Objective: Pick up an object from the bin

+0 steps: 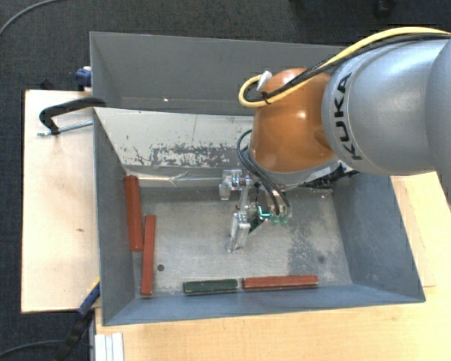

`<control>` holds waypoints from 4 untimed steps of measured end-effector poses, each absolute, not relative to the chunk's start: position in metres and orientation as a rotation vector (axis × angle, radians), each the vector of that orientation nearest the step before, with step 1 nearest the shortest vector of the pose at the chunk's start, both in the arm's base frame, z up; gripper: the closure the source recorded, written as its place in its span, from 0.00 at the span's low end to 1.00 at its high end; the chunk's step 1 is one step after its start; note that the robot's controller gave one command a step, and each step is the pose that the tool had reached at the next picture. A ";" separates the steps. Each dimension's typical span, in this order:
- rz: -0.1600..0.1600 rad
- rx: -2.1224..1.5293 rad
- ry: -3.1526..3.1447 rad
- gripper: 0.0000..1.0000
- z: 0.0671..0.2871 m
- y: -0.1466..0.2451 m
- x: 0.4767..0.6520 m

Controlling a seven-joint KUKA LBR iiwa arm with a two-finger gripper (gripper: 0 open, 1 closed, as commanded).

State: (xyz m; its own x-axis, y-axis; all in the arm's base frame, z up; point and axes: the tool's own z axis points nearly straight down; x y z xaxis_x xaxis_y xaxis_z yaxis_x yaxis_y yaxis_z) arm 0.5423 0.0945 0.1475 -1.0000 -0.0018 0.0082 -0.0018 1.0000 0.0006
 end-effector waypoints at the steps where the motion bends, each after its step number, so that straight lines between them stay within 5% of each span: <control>1: 0.003 0.152 -3.134 0.00 0.070 -0.024 0.547; 2: -0.002 0.160 -3.138 1.00 0.073 -0.018 0.548; 3: -0.002 0.161 -3.138 0.00 0.073 -0.018 0.548; 4: -0.006 -0.089 -3.148 0.00 0.071 0.027 0.588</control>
Offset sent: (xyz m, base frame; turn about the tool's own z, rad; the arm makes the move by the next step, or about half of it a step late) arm 0.0050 -0.1132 -0.0752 -0.1020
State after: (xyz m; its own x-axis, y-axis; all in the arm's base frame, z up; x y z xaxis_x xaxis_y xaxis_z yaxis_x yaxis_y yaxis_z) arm 0.5880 0.0274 0.0712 -0.9984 0.0563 -0.0078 0.0563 0.9984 0.0038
